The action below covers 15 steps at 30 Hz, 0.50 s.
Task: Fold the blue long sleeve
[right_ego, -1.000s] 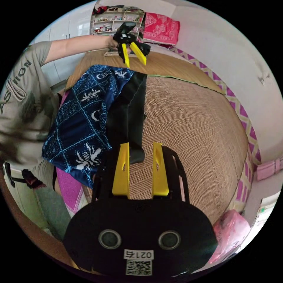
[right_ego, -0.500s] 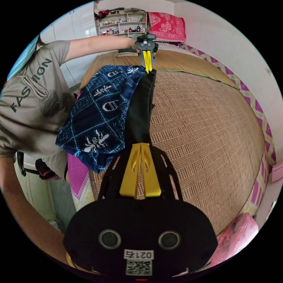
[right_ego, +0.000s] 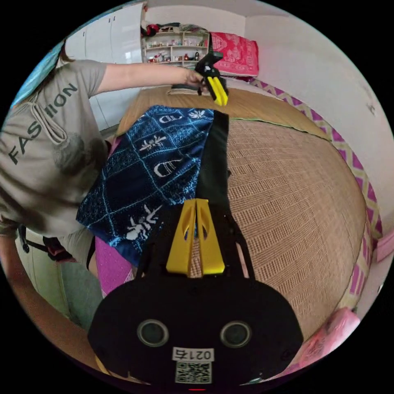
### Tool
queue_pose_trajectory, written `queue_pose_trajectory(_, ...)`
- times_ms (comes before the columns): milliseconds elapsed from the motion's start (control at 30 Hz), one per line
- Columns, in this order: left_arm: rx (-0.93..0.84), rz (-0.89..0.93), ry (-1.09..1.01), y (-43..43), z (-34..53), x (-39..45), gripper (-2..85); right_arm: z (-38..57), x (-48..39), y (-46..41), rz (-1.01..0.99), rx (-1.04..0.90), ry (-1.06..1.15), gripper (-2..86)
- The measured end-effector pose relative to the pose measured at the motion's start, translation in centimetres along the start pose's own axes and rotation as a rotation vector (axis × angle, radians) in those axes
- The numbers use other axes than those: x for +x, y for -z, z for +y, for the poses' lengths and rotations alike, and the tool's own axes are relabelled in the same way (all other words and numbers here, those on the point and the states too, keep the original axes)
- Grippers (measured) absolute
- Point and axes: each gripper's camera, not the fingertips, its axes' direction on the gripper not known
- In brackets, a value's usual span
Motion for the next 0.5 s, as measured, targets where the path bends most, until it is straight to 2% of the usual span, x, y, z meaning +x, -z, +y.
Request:
queue_pose_trajectory(67,0.045,-0.032,0.004,4.0,1.9,2.4,4.5,0.3,-1.4,-4.4,0.109,-0.238,0.039,-0.9)
queue_pose_trajectory(100,0.045,-0.043,0.003,4.8,2.3,3.2,4.3,1.1,-1.6,-5.0,0.130,-0.274,0.047,-1.0)
queue_pose_trajectory(133,0.052,-0.054,-0.004,6.6,3.3,5.1,3.9,2.7,-1.5,-4.4,0.137,-0.210,0.011,-1.0)
queue_pose_trajectory(233,0.124,-0.059,-0.027,10.7,5.7,11.1,1.7,7.0,-0.6,-3.4,0.182,-0.222,-0.107,-1.0)
queue_pose_trajectory(300,0.164,-0.033,-0.037,12.3,6.8,15.2,0.9,9.3,-0.6,-1.6,0.206,-0.143,-0.184,-1.0)
queue_pose_trajectory(367,0.224,0.016,-0.039,13.4,7.9,21.3,-0.1,12.7,-1.1,1.4,0.216,0.065,-0.293,-0.9)
queue_pose_trajectory(433,0.247,0.069,-0.008,13.5,8.2,25.8,-0.6,15.1,-1.4,2.3,0.211,0.149,-0.378,-0.7)
queue_pose_trajectory(500,0.289,0.121,0.075,12.9,8.8,29.6,-0.7,17.4,-1.2,1.8,0.181,0.149,-0.488,-0.3)
